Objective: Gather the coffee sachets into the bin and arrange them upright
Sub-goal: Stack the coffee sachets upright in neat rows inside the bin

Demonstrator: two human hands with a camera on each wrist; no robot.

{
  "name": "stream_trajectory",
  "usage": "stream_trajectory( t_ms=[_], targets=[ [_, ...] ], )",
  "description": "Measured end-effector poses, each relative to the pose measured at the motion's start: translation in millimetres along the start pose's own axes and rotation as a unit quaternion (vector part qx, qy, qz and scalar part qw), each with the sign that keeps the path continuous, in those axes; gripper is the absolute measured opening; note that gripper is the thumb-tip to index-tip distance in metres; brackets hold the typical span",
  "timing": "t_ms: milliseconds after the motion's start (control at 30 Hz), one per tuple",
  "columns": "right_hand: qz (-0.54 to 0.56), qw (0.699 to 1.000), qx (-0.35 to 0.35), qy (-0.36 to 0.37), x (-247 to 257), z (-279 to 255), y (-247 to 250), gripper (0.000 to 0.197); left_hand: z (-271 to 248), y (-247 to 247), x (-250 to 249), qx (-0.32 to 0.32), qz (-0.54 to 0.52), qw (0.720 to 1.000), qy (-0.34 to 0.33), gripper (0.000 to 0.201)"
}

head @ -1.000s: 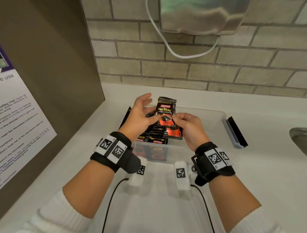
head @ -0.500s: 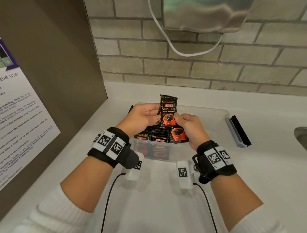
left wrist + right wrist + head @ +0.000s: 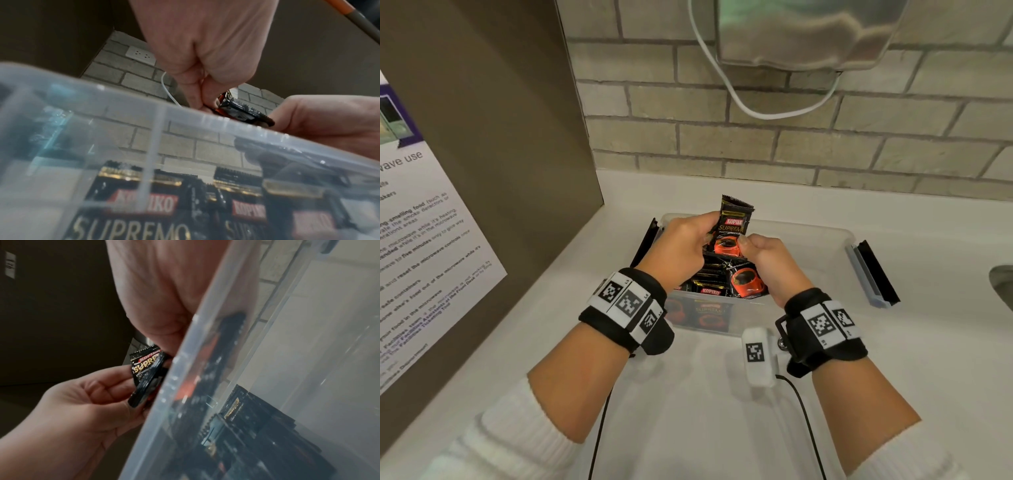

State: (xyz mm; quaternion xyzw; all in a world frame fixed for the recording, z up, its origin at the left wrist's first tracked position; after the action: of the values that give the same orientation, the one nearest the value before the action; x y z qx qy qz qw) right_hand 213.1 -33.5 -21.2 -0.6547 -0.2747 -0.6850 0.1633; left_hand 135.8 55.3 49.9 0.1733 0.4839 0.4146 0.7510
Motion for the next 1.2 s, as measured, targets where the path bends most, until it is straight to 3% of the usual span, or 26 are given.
stream_trajectory(
  t_ms=[100,267,467,600,733,800,933,1000,1133,1200],
  targets=[
    [0.022,0.999,0.022,-0.007,3,1,-1,0.029,3,11,15,-0.005,0.000,1.000,0.029,0.054],
    [0.036,0.999,0.020,-0.007,11,2,4,0.021,2,17,24,-0.002,-0.031,0.993,0.111,0.050],
    [0.050,0.998,0.030,-0.005,17,2,-1,0.034,6,19,16,-0.013,-0.070,0.990,0.120,0.047],
    [0.066,0.997,0.038,0.004,19,0,-4,0.022,7,18,18,-0.032,-0.056,0.990,0.127,0.037],
    [0.097,0.995,0.020,0.019,18,-2,15,0.019,-3,45,51,-0.127,-0.050,0.972,0.191,0.026],
    [0.107,0.994,-0.008,0.027,17,-3,31,0.018,-5,65,59,-0.161,-0.021,0.968,0.191,0.022],
    [0.074,0.995,-0.039,0.062,23,-1,33,0.023,4,53,43,-0.094,-0.050,0.984,0.142,0.014],
    [0.038,0.994,-0.052,0.092,31,1,26,0.029,5,42,38,-0.075,-0.089,0.983,0.141,0.020],
    [-0.013,0.990,-0.086,0.106,37,4,29,0.036,0,31,38,-0.060,-0.168,0.972,0.150,0.023],
    [-0.022,0.990,-0.098,0.103,35,6,33,0.038,-4,30,41,-0.067,-0.262,0.949,0.163,0.024]
  ],
)
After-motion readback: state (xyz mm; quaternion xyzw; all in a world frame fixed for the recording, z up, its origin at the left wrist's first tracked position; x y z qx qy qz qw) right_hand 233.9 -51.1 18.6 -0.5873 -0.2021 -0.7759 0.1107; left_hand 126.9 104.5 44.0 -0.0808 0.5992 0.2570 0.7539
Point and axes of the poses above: each hand's wrist, its own z-axis towards the middle knuckle, its own y-axis out of the back of the hand, x = y × z, the point moved 10 cm from there along z, towards the middle knuckle, and after that the axes turned 3 degrees about y, right-handed, at the moved point
